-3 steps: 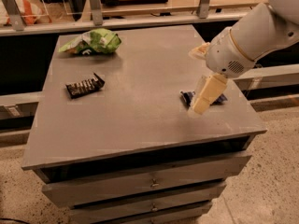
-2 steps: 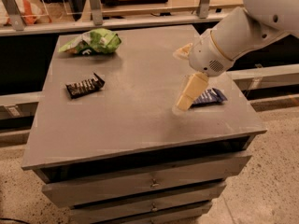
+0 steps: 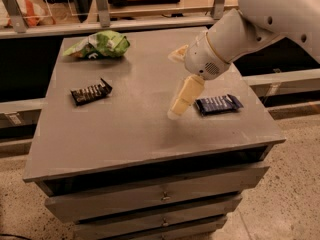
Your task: Pick rxbar chocolate
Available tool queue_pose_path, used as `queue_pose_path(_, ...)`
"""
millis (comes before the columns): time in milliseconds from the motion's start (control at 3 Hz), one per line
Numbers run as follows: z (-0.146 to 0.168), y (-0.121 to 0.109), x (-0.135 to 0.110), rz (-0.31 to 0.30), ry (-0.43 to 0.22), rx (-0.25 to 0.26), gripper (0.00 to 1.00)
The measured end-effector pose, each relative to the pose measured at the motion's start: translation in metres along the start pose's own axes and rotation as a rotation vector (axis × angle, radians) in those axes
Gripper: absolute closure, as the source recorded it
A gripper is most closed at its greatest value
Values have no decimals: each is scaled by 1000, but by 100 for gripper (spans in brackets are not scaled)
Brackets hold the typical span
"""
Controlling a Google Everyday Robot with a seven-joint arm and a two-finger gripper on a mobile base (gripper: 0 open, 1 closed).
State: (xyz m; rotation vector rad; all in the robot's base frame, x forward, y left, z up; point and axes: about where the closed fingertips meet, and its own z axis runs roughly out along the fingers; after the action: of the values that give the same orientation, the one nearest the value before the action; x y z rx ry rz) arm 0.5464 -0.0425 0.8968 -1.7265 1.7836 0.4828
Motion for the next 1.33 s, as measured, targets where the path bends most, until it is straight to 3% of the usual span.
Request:
queue_pose_path(333,2,-8,-5,-10,-50,14,0)
queue_pose_path(667,19,-31,-17,-56,-89,-7,0)
queue_pose_path(1333,70,-76,-64,-158,-187,-120,0)
